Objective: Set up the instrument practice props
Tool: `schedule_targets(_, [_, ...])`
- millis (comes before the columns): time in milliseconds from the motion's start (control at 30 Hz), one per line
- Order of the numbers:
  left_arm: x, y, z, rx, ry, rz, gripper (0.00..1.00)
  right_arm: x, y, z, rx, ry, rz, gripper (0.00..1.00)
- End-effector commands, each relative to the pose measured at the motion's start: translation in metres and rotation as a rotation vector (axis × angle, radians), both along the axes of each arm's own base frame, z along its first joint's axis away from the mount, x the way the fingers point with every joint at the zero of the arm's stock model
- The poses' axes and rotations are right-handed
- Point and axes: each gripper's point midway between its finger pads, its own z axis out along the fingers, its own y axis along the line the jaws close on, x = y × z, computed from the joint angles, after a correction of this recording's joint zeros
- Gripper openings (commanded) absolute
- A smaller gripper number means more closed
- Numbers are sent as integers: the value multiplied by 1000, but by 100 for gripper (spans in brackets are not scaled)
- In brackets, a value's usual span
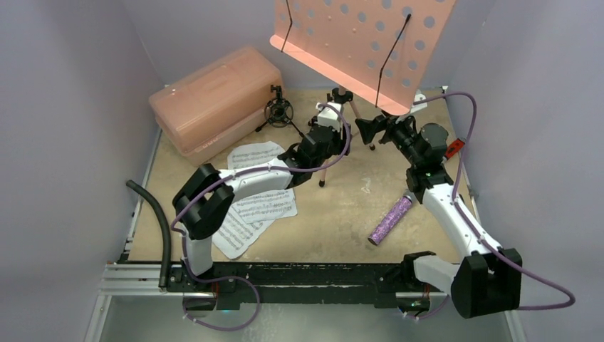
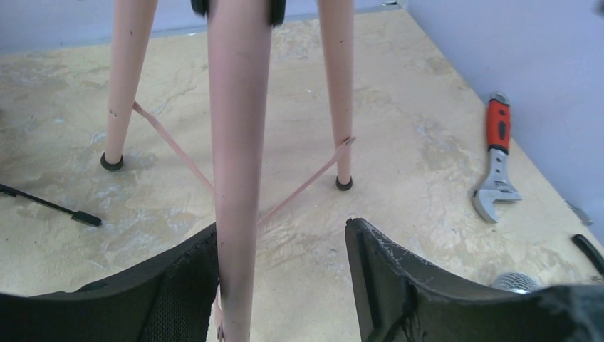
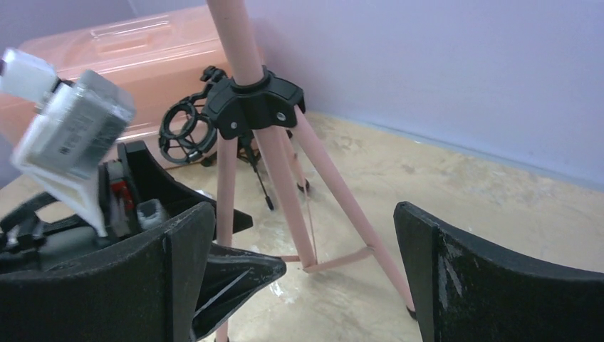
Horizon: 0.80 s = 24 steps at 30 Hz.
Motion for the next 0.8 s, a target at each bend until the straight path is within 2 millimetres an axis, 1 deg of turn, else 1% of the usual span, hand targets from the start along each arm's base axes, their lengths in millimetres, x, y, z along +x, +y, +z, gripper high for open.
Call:
schedule_targets(0, [-13, 0, 60, -113, -81, -55, 63, 1, 24, 55, 45, -194, 137, 98])
schedule_targets(133, [-20, 10, 62, -103, -81, -75, 63, 8, 32, 66, 72, -242, 178, 98])
schedule_targets(167, [-22, 12, 62, -103, -77, -82, 63, 11, 35, 66, 74, -244, 194, 98])
schedule_targets(300, [-27, 23, 55, -139, -41, -129, 63, 19, 42, 80, 84, -305, 236, 98])
schedule_targets(433, [-32, 27, 44, -169, -14, -187, 62, 28, 51, 92, 101, -356, 290, 96])
schedule_targets(567, [-35, 27, 35, -178, 0, -241, 59, 36, 62, 94, 131, -376, 361, 89])
schedule_targets(767, [-33, 21, 21, -185, 24, -289, 57, 50, 70, 97, 154, -395, 408, 78])
